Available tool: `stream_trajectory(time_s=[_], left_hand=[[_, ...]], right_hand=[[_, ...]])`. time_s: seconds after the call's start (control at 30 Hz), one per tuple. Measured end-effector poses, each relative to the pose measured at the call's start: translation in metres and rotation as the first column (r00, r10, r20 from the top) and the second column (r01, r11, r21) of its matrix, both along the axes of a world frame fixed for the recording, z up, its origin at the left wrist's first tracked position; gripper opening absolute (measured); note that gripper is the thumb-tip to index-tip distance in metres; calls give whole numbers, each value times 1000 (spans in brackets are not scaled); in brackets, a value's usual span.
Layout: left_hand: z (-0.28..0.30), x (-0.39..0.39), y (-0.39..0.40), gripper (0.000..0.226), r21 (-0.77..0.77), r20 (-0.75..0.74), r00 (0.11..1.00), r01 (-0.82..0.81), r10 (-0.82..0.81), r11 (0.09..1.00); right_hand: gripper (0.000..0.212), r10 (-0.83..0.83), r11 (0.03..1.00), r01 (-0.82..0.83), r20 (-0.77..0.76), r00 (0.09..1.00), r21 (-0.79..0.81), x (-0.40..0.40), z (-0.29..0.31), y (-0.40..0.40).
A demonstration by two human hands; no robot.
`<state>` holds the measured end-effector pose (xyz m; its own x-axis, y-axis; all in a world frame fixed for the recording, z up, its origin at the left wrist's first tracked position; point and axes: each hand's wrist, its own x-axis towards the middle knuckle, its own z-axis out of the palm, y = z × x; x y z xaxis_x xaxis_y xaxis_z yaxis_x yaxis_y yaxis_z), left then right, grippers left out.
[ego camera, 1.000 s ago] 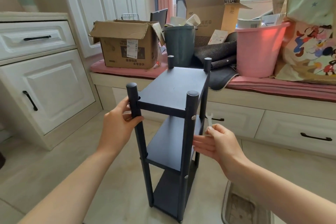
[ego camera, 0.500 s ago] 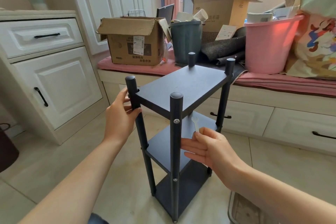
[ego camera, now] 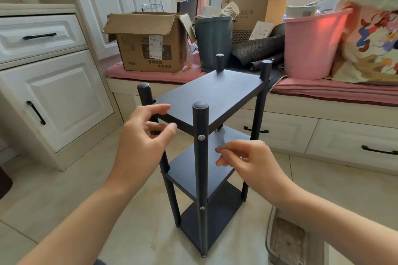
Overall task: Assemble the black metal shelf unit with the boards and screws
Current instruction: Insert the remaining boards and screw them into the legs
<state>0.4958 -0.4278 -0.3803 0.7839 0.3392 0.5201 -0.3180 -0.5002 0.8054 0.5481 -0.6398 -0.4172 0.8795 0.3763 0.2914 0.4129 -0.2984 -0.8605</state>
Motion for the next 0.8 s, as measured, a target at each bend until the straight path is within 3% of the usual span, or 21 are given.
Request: stream_trajectory(time_s=[0.1,0.23,0.43,0.8], left_hand=[[4,-3,-9,36,-2,-56,980,189,-189,982],[3,-2,-16,41,-52,-97,930,351,-354,935],[-3,2,-20,39,65,-59,961,275,-271,959],[-4,3,-26,38,-109,-17,943,329,-333,938]], right_hand=[[17,-19,998,24,86,996,-55,2,1,-1],[20,-40,996,45,69,997,-74,6,1,-1],[20,-15,990,18,27,1000,-137,10,-4,-1],[18,5,997,7,145,989,-81,11,3,7]])
